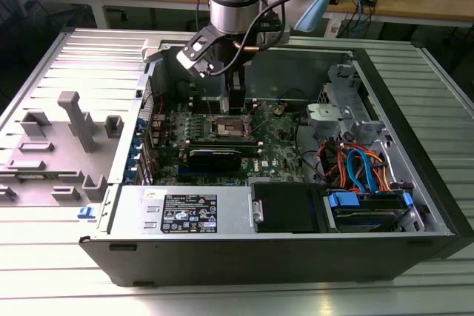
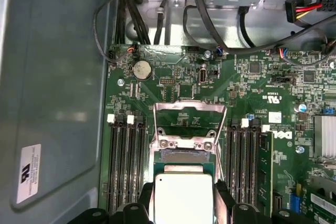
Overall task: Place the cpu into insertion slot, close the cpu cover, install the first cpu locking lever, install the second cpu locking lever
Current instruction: 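Place the cpu into insertion slot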
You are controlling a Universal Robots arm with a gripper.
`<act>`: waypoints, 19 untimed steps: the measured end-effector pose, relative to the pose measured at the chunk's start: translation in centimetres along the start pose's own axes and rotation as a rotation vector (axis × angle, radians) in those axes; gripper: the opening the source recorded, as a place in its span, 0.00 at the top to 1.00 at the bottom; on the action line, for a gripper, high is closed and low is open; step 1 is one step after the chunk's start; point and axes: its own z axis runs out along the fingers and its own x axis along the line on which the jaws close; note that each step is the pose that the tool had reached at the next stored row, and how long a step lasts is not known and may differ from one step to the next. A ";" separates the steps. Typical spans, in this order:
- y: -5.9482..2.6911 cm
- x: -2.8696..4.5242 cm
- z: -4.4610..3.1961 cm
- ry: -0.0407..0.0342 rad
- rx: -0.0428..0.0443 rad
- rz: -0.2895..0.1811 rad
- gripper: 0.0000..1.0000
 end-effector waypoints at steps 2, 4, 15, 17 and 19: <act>-0.17 0.00 0.39 -0.0002 0.0000 0.000 0.45; -0.26 0.00 0.79 -0.0001 0.0000 -0.001 0.45; -0.59 0.16 2.80 -0.0011 -0.0001 0.023 0.45; -0.63 0.16 3.15 -0.0006 -0.0001 0.020 0.45; -0.66 0.15 3.50 -0.0006 0.0001 0.019 0.45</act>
